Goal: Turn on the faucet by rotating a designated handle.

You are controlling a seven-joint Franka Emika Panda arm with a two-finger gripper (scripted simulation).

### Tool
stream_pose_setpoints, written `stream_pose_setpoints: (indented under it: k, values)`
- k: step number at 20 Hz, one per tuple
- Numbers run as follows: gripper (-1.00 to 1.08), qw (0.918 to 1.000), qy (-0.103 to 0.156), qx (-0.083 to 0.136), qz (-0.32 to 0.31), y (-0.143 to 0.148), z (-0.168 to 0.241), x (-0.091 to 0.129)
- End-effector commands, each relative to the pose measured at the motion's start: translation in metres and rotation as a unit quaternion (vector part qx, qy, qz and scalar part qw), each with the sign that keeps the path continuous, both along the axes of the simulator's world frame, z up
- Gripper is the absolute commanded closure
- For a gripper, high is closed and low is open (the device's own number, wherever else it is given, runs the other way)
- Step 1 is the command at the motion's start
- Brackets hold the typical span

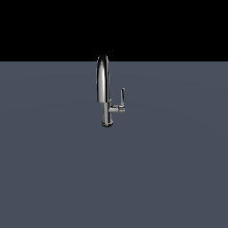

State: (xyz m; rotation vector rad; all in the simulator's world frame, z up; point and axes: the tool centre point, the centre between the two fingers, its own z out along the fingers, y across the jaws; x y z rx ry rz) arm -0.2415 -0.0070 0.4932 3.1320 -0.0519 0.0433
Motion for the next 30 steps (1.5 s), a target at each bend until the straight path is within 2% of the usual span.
stream_pose_setpoints:
  k: [1,8,14,22,30]
  values:
    - [1.08,1.0,0.0,0.0,0.0,0.0,0.0,0.0]
    - [1.08,0.9999,0.008,0.008,-0.008,0.001,-0.001,0.007]
    - [1.08,0.9989,0.027,0.027,-0.026,0.002,-0.004,0.023]
    - [1.08,0.9924,0.071,0.073,-0.07,0.004,-0.012,0.062]
    - [1.08,0.9763,0.124,0.128,-0.122,0.003,-0.026,0.108]
